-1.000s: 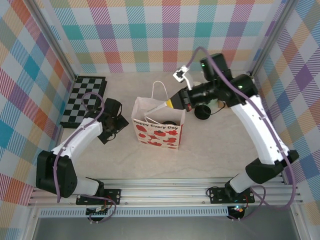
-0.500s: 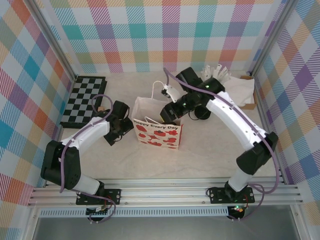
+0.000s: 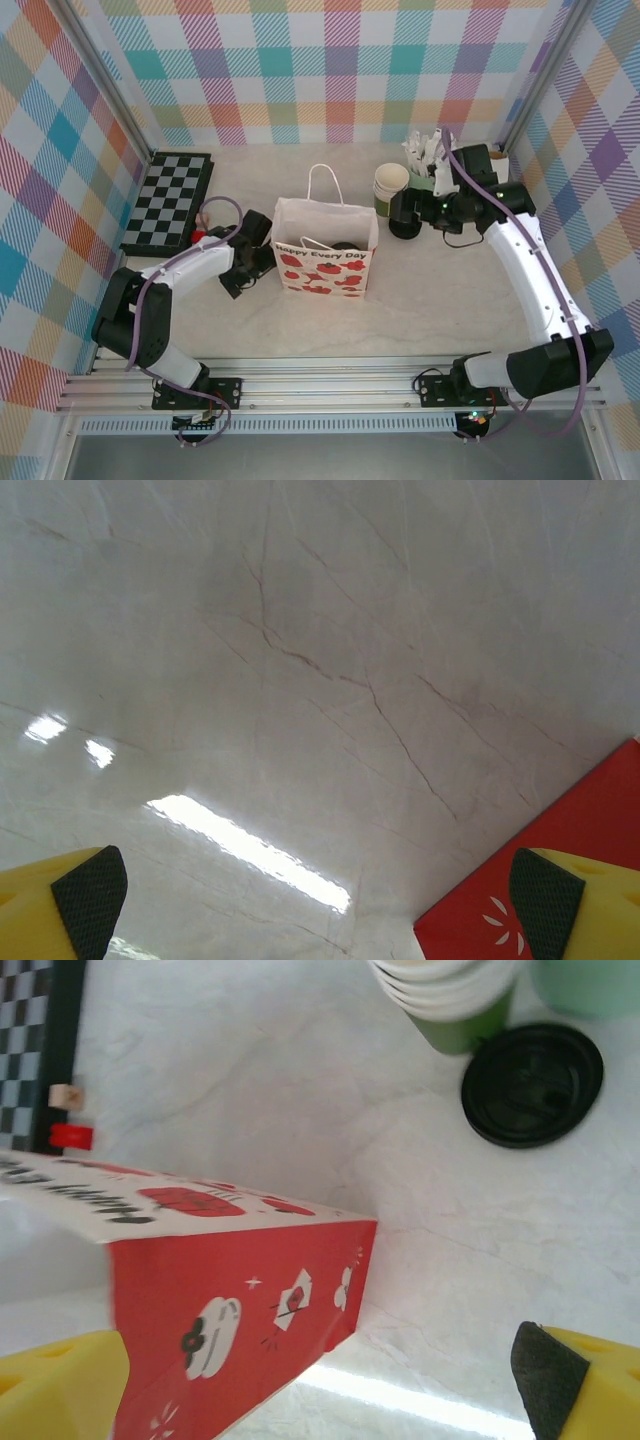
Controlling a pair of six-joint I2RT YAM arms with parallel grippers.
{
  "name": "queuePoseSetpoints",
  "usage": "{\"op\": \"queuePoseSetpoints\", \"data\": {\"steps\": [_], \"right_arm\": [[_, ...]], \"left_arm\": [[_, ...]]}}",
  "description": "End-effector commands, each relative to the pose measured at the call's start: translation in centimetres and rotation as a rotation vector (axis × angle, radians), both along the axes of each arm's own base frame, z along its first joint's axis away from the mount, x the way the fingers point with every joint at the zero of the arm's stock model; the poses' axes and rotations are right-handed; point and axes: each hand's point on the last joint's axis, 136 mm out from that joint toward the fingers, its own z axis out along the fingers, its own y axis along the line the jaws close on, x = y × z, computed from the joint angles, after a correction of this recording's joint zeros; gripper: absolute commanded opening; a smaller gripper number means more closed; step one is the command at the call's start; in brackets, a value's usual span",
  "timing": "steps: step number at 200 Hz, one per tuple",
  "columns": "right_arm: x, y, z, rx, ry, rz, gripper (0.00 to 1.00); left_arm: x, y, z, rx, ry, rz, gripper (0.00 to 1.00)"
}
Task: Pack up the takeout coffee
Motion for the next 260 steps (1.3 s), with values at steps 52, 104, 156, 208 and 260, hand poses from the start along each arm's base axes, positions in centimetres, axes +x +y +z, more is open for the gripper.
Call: {"op": "queuePoseSetpoints", "data": {"steps": [52,104,156,208,260], "right_arm": [[8.5,-17.6,-5.2,0.091,0.101,-0.632,0.99],[14.9,-26.9,-11.4,-0.205,0.146,-0.535,0.8],[19.6,-29.2,-15.1,-0.26,0.171,-0.433,0.68],[21.9,-29.2,-17.0,-0.203,0.214,-0.423,0.54],[21.8,-28.6,-18.9,-0.17,0.249,-0.417,0.52]], "left_arm": [[-0.1,-0.8,1.5,-0.021,-0.063,0.058,1.0],[1.3,2.6,5.5,0.024,-0.231,-0.001,1.0],[3.6,2.8,11.3,-0.013,-0.478,-0.072,1.0],[4.4,1.0,18.3,-0.101,-0.716,-0.202,1.0],[3.4,-0.2,23.0,-0.155,-0.82,-0.31,1.0]]}}
